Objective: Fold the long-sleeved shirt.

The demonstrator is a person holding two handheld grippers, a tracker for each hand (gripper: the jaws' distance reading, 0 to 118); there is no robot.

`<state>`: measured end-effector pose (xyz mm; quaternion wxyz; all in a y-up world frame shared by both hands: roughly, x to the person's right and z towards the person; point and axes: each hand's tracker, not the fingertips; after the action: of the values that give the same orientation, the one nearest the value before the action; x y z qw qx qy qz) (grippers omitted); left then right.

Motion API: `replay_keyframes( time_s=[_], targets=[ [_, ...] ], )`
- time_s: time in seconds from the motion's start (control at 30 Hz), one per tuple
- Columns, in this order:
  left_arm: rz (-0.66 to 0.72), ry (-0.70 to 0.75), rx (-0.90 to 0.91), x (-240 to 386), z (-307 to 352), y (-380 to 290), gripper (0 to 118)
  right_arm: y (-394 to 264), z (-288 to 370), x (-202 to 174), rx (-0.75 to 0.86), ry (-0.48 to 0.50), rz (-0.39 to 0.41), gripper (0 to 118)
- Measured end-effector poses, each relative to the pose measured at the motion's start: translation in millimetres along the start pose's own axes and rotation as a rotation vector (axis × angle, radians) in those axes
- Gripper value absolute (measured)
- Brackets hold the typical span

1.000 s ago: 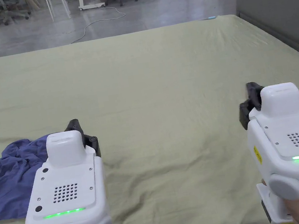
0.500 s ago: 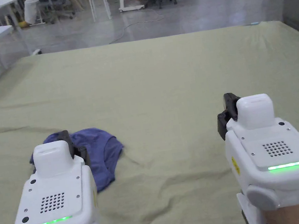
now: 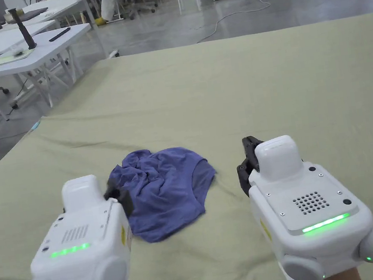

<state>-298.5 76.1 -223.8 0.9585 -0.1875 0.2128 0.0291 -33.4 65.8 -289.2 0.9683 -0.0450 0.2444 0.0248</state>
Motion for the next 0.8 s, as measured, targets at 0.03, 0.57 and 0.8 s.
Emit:
replay_keyframes(
  time_s=[0.03,0.57,0.8],
  targets=[
    [0.015,-0.012,-0.147,0,-23,1,86,-2,1,0,-0.005,-0.001,-0.002,0],
    [0.044,0.035,-0.695,14,-221,-57,87,-18,-7,19,-0.08,-0.041,-0.014,0],
    [-0.013,-0.121,-0.67,20,-203,-10,12,-19,-6,26,-0.099,-0.068,-0.032,0]
  ],
)
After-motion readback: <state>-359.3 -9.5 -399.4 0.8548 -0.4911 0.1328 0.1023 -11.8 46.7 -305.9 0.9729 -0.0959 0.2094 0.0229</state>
